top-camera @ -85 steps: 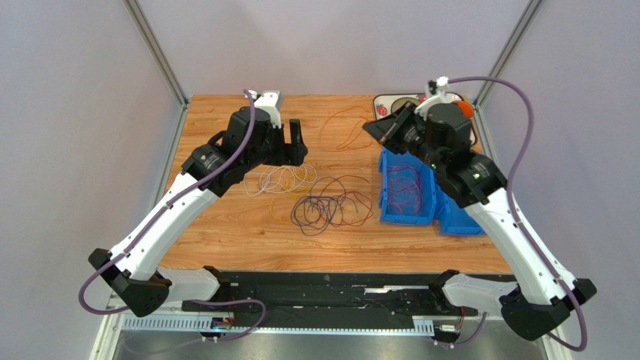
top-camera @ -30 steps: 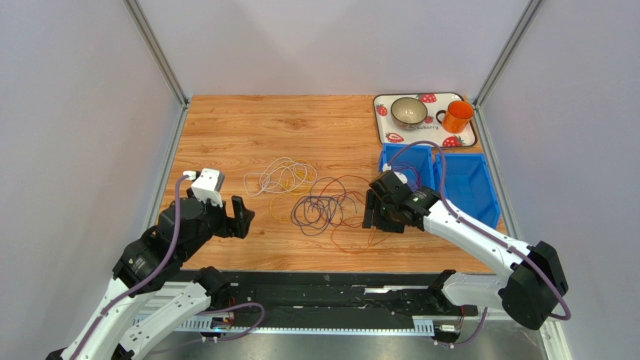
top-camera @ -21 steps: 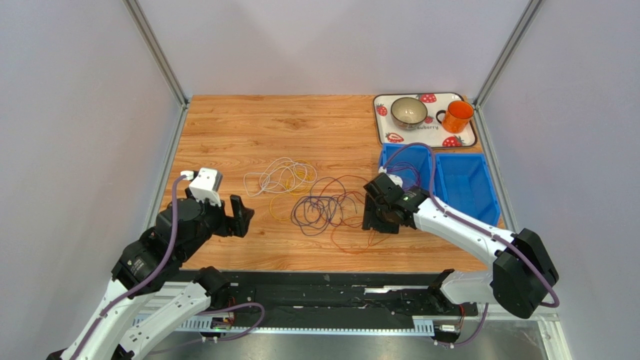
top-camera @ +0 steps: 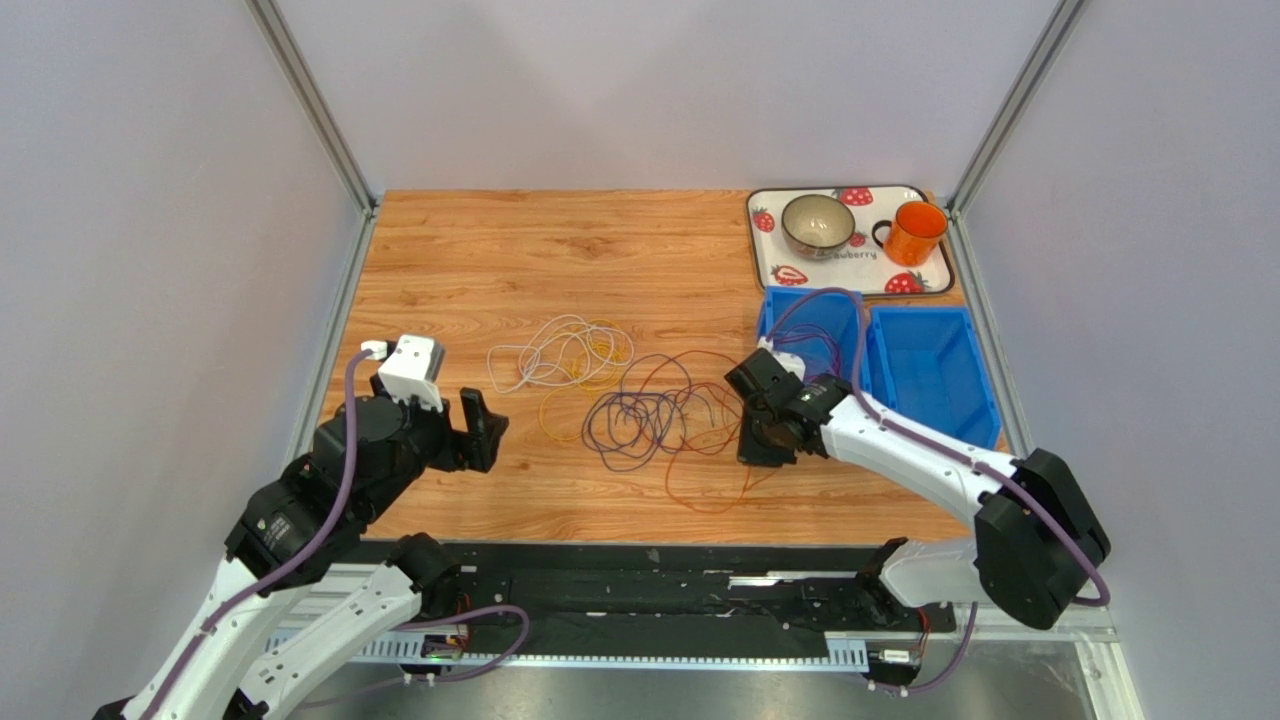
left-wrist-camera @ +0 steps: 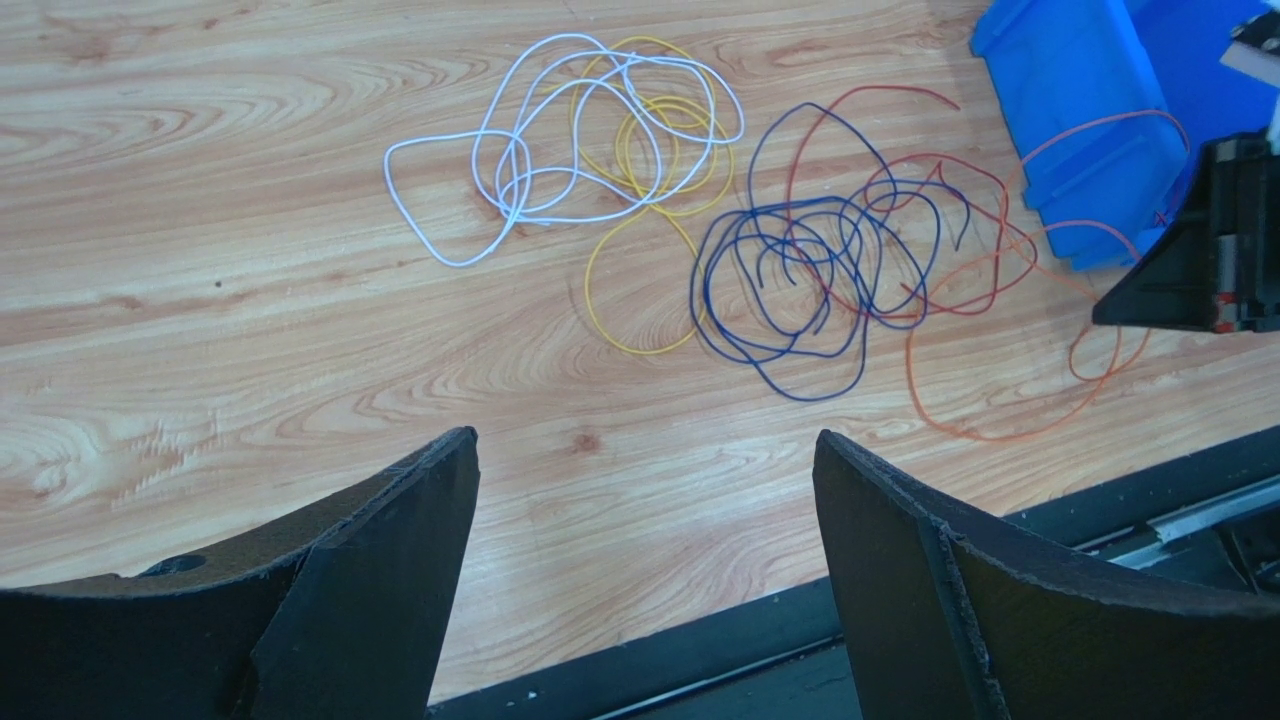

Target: Untangle the cables

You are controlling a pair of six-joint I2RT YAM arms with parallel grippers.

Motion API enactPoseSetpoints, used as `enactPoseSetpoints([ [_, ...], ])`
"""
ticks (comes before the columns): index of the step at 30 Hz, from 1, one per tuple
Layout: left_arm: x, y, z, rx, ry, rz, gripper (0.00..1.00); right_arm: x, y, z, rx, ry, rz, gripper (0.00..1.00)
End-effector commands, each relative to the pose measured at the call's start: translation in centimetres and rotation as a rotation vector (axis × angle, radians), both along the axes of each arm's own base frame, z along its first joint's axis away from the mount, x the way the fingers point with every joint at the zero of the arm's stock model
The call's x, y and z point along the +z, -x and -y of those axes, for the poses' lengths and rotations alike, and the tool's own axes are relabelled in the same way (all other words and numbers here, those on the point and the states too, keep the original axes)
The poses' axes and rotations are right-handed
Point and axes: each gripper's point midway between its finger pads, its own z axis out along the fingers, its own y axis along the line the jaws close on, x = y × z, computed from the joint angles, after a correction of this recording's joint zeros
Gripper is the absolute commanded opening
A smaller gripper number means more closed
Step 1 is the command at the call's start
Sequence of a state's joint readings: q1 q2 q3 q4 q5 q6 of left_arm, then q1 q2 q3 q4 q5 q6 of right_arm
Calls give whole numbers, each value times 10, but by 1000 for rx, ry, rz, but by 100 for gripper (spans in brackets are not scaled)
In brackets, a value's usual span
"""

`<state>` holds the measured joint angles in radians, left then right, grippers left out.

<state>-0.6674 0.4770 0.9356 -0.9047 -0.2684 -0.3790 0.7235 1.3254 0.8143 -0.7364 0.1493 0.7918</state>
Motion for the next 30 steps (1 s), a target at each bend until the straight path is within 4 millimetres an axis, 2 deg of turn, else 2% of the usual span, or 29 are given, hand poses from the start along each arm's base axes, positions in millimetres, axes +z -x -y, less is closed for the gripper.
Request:
enactPoseSetpoints([
  [1, 5, -5, 1, 1, -2, 30, 90, 68, -16, -6, -10, -65, 129, 0],
  [3, 4, -5, 1, 2, -3, 29, 90, 92, -14, 1, -8, -68, 166, 0],
  [4, 4, -5, 0, 2, -2, 30, 90, 113, -19, 0, -10, -92, 210, 0],
  [8, 4, -5, 0, 2, -1, 33, 89, 164, -26, 15, -36, -114, 350, 0],
  [11, 5, -5, 1, 1, 0, 34, 89, 191, -33, 25, -52, -133, 417, 0],
  [18, 5, -4, 0, 3, 3, 36, 89, 212, -52, 48, -63, -89, 464, 0],
  [26, 5, -4, 0, 5, 5, 39, 89, 211, -71, 77, -74, -11, 478, 0],
  [30, 4, -4, 0, 2, 4, 36, 89, 217, -77, 97, -101, 11, 499, 0],
])
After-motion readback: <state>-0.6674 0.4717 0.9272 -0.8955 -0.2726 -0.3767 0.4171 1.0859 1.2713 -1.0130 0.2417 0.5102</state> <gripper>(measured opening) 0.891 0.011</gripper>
